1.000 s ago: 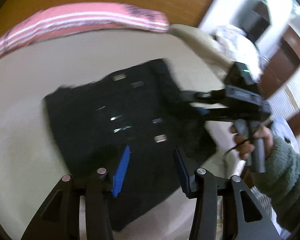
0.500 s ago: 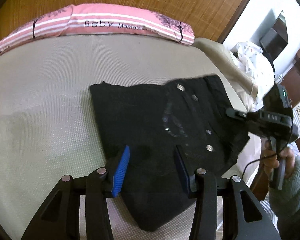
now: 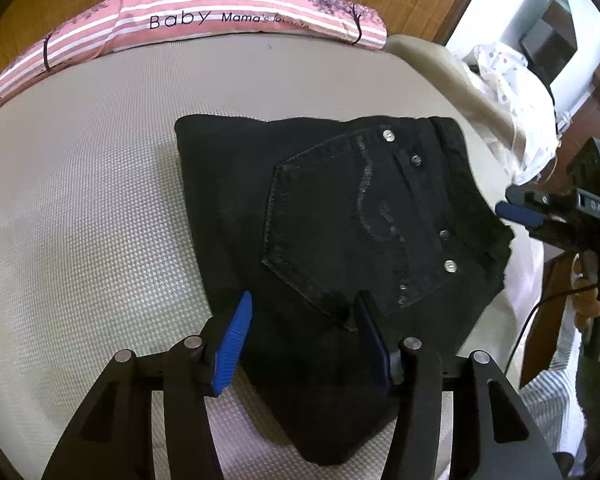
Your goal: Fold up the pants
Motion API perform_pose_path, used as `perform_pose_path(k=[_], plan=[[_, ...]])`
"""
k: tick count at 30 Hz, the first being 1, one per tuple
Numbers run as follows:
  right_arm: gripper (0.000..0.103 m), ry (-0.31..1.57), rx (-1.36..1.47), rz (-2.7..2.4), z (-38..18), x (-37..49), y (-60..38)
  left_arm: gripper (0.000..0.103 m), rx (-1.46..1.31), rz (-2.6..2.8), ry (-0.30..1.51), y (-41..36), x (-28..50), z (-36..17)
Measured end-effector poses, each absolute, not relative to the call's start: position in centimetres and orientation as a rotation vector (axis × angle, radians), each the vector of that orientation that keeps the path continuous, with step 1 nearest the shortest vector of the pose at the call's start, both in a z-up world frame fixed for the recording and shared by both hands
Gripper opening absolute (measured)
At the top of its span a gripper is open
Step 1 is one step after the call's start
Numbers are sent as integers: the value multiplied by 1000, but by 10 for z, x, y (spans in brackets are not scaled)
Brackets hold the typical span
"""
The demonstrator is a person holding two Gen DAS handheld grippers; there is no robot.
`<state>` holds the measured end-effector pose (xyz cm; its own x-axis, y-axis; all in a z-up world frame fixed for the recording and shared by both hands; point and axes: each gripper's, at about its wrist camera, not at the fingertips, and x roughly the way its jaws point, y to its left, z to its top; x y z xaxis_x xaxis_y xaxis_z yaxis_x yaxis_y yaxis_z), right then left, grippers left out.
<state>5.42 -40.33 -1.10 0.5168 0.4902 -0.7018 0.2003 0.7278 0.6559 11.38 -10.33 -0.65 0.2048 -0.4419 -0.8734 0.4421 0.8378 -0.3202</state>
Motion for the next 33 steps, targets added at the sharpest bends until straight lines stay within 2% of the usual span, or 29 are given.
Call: perform_pose_path(k=[7, 12, 13, 14, 19, 26, 30, 33], plan=[[36, 1067, 788, 191, -12, 40, -397, 54, 9, -674, 1180, -113, 99, 8], [36, 1107, 778, 196, -30, 51, -385, 54, 33, -697, 1222, -122, 92, -2], [31, 1109, 754, 193, -31, 53, -381, 54, 43, -694, 1220, -124, 90, -2], [18, 1107, 723, 187, -29, 54, -378, 54, 54, -693, 1216, -126, 90, -2], [12, 1006, 700, 206, 2, 36, -380, 54, 40, -720, 1180, -125, 84, 10], [12, 1061, 692, 136, -39, 30, -383, 55, 83, -769, 1257, -131, 79, -8], [12, 1070, 714, 139, -40, 29, -388, 55, 73, -768, 1271, -130, 81, -9], [19, 1089, 698, 144, -29, 34, -386, 55, 86, -761, 1263, -132, 81, -3]])
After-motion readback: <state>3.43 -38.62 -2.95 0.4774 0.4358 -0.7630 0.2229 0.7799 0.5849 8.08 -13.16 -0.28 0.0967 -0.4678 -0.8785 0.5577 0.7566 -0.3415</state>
